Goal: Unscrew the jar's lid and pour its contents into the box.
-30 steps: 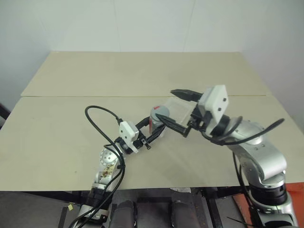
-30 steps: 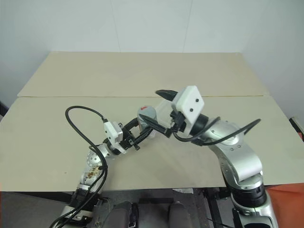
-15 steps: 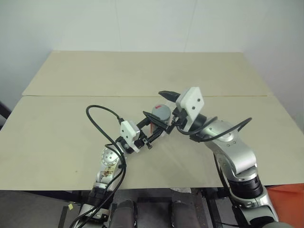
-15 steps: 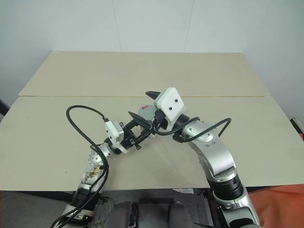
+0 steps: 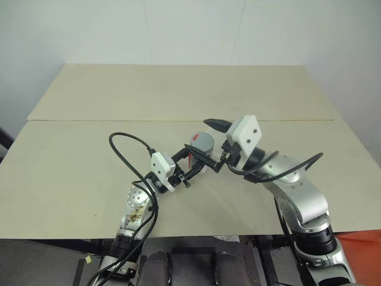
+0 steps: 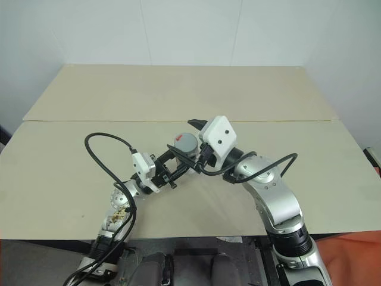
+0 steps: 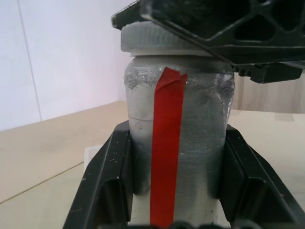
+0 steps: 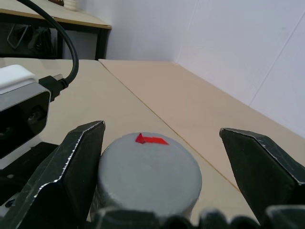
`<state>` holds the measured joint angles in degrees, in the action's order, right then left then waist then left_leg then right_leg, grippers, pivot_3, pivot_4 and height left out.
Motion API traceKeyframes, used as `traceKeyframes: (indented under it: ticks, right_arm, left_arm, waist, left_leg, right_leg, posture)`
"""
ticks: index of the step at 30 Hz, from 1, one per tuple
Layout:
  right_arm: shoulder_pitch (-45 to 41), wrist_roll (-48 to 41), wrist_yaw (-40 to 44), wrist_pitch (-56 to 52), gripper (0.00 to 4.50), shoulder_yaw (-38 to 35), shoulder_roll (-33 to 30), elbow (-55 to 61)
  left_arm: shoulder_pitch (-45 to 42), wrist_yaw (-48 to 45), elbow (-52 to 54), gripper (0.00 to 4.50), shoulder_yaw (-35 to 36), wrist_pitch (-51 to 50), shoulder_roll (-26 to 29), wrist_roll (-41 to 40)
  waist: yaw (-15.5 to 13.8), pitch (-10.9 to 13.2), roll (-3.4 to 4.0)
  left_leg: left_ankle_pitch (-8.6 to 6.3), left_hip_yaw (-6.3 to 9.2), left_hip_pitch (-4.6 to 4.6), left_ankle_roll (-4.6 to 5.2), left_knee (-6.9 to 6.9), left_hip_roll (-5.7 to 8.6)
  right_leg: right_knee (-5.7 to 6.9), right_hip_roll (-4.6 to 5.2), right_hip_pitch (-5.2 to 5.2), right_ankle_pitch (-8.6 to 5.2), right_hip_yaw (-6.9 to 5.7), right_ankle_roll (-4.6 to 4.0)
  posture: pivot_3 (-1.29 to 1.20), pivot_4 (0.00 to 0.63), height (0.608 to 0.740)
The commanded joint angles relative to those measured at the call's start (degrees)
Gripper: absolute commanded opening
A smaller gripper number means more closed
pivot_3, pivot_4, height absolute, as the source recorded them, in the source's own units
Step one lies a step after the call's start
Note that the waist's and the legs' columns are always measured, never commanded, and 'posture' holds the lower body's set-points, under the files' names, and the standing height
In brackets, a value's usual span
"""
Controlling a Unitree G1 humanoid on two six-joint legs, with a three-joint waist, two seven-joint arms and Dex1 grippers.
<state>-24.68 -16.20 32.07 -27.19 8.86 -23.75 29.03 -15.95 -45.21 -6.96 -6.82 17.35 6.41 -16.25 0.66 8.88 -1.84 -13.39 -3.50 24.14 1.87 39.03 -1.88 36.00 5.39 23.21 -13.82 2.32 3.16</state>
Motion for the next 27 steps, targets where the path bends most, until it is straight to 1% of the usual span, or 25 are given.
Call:
traceKeyframes:
  ticks: [1, 11, 16, 27]
  right_arm:
    - [1.15, -1.16, 0.59, 0.83, 4.45, -3.5, -1.53, 2.31]
    - [4.43, -3.01, 3.98, 3.34, 4.45, -5.77, -4.72, 3.04]
    - [4.93, -3.75, 5.19, 4.05, 4.45, -5.96, -5.27, 3.61]
    - [3.74, -9.46, 5.06, -1.41, 4.45, -4.51, -3.97, 6.53]
  left_arm:
    - [-0.83, -0.51, 1.07, 1.93, 0.78, 2.07, -0.03, -1.57]
    - [-0.73, -0.94, 1.0, 1.93, 0.97, 2.24, 0.05, -1.7]
    - [-0.8, -1.13, 0.76, 1.93, 0.85, 2.37, 0.17, -1.74]
    - [-1.0, -1.38, 0.46, 1.93, 0.59, 2.8, 0.15, -1.61]
  waist:
    - [0.0, 0.0, 0.0]
    - [-0.01, 0.0, 0.0]
    - [0.02, 0.0, 0.0]
    - [-0.01, 0.0, 0.0]
  left_leg:
    - [0.0, 0.0, 0.01, 0.0, 0.0, 0.0]
    - [0.0, 0.0, 0.0, 0.0, 0.0, 0.01]
    - [0.0, 0.0, 0.0, 0.0, 0.0, 0.0]
    - [0.0, 0.01, 0.0, 0.0, 0.0, 0.0]
  right_leg:
    - [-0.01, 0.0, 0.0, 0.0, 0.0, 0.0]
    - [-0.01, 0.0, -0.01, 0.0, 0.01, 0.0]
    - [-0.01, 0.0, -0.01, 0.0, 0.01, 0.0]
    - [0.0, 0.0, -0.01, 0.0, 0.01, 0.0]
  posture:
    - [0.0, 0.15, 0.74]
    - [0.0, 0.15, 0.74]
    - [0.0, 0.15, 0.74]
    - [0.0, 0.15, 0.74]
